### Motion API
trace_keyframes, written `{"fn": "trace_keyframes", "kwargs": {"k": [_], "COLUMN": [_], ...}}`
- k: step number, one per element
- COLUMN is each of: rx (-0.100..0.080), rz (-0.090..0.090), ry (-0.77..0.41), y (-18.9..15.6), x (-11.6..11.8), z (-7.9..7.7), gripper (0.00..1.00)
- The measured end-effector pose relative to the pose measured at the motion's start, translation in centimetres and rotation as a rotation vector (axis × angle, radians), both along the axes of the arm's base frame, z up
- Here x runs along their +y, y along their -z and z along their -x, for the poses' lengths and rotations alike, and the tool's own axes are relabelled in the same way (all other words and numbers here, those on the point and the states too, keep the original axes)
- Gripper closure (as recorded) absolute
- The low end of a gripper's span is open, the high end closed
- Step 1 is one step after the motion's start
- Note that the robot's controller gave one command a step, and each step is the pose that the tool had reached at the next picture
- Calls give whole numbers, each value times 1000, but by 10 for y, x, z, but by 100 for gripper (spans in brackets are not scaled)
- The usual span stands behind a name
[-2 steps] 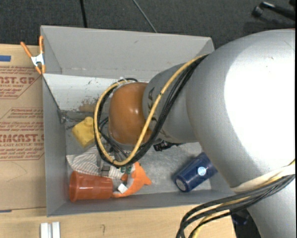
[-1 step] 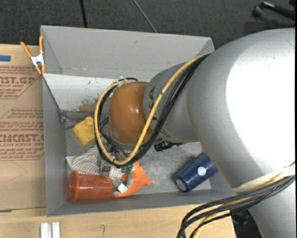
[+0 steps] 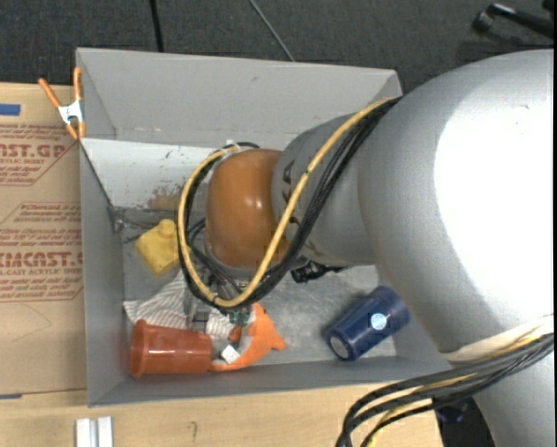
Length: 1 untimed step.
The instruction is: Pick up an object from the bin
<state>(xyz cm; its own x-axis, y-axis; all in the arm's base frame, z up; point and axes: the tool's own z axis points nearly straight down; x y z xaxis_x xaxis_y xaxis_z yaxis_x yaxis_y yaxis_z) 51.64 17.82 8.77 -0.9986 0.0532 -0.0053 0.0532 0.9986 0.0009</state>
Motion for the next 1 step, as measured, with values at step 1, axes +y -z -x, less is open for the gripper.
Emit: {"fn": "trace_keyframes", "kwargs": {"k": [1], "rx": [10], "rz": [2], "ry": [-1], "y": [-13], "x": [0], "z": [2], "gripper": [100]}}
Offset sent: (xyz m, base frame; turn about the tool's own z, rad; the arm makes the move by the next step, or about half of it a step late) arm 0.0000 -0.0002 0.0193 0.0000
